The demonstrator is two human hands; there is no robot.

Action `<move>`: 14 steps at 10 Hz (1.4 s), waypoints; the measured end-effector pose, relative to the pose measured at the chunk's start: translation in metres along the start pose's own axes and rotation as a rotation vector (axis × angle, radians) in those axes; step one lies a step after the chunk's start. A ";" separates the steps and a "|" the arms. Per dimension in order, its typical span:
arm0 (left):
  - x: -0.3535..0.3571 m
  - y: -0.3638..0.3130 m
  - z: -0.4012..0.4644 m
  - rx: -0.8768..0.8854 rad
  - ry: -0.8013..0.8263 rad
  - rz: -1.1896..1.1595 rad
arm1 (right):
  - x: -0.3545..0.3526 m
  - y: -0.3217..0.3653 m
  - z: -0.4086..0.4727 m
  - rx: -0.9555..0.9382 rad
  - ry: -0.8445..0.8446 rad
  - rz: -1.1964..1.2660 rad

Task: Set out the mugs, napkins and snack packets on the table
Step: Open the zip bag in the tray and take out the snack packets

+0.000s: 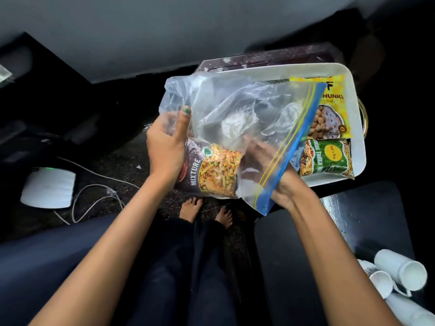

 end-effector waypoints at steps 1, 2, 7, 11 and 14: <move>0.006 -0.003 0.001 0.031 -0.007 0.040 | -0.009 -0.002 0.005 0.011 -0.015 0.033; 0.015 -0.003 -0.003 0.036 0.020 0.045 | -0.005 -0.002 -0.001 0.071 0.012 -0.068; 0.013 -0.005 -0.003 -0.012 0.170 0.063 | -0.019 -0.004 0.013 -0.040 -0.153 -0.466; -0.049 0.029 0.000 -0.118 -0.170 0.099 | -0.043 0.026 -0.022 -0.348 -0.599 -0.067; -0.074 0.038 -0.018 -0.202 -0.354 0.043 | -0.052 0.039 -0.003 -0.404 -0.834 -0.169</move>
Point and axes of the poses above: each hand's wrist, its own z-axis towards the middle knuckle, its own x-axis out of the palm, y = z × x, the point moved 4 cm from there along z, towards the middle knuckle, and after that the axes turned 7 degrees about z, right-handed, at the moved point
